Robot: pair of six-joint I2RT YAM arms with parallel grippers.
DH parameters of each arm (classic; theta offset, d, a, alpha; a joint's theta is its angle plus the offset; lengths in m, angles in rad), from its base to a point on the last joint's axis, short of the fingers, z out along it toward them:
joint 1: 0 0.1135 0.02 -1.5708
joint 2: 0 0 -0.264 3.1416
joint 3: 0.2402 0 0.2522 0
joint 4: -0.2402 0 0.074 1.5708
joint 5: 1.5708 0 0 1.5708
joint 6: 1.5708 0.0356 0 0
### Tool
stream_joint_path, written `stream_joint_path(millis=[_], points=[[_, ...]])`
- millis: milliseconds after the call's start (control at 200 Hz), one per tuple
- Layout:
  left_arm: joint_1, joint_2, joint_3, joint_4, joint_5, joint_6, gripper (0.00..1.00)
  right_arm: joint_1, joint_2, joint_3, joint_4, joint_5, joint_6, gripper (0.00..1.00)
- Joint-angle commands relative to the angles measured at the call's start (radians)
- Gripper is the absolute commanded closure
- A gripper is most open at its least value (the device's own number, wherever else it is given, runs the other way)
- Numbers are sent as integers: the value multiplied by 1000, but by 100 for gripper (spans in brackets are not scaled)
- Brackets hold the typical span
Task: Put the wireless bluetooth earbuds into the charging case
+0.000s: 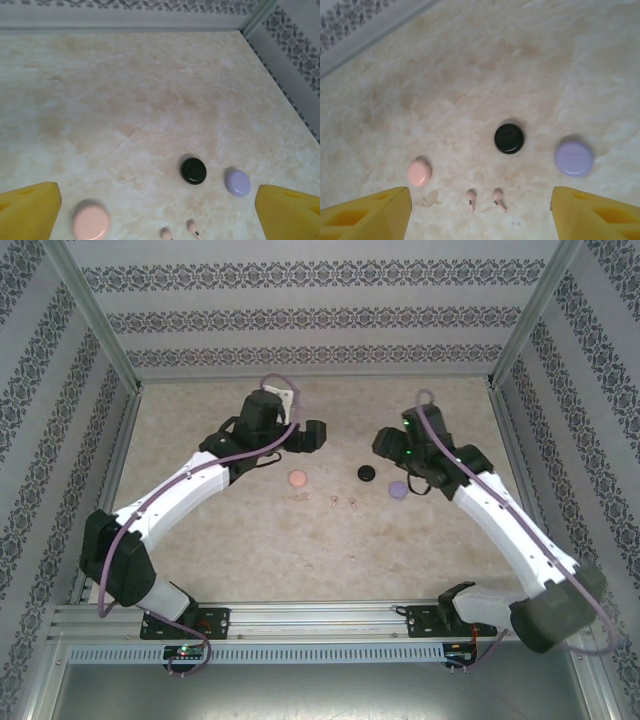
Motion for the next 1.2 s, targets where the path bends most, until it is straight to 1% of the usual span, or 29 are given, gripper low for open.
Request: stream_joint_path(millis=[0, 115, 205, 255, 345, 380, 445, 530, 644, 779, 1019, 1194], points=[[53, -68, -59, 62, -43, -68, 1, 74, 104, 76, 12, 66, 8, 26], [116, -122, -150, 107, -78, -125, 1, 139, 241, 156, -5, 77, 12, 26], [182, -173, -245, 168, -82, -213, 1, 177, 346, 227, -25, 78, 29, 26], [226, -193, -293, 210, -52, -253, 1, 198, 407, 266, -32, 76, 42, 27], [301, -208, -353, 269, 50, -309, 1, 229, 516, 349, -47, 59, 61, 27], [322, -206, -365, 281, 83, -324, 1, 241, 562, 383, -51, 51, 63, 27], [344, -203, -372, 277, 106, -342, 1, 251, 644, 457, -66, 19, 53, 27], [361, -200, -377, 264, 110, -360, 0, 255, 738, 526, -67, -12, 36, 27], [391, -215, -415, 307, 135, -405, 1, 254, 848, 603, -66, -51, 5, 26], [410, -232, -414, 291, 159, -382, 1, 251, 953, 693, -77, -92, -25, 26], [416, -223, -400, 279, 176, -357, 1, 245, 1080, 810, -73, -166, -58, 26], [415, -216, -400, 301, 189, -349, 1, 247, 1114, 813, -65, -203, -49, 27]])
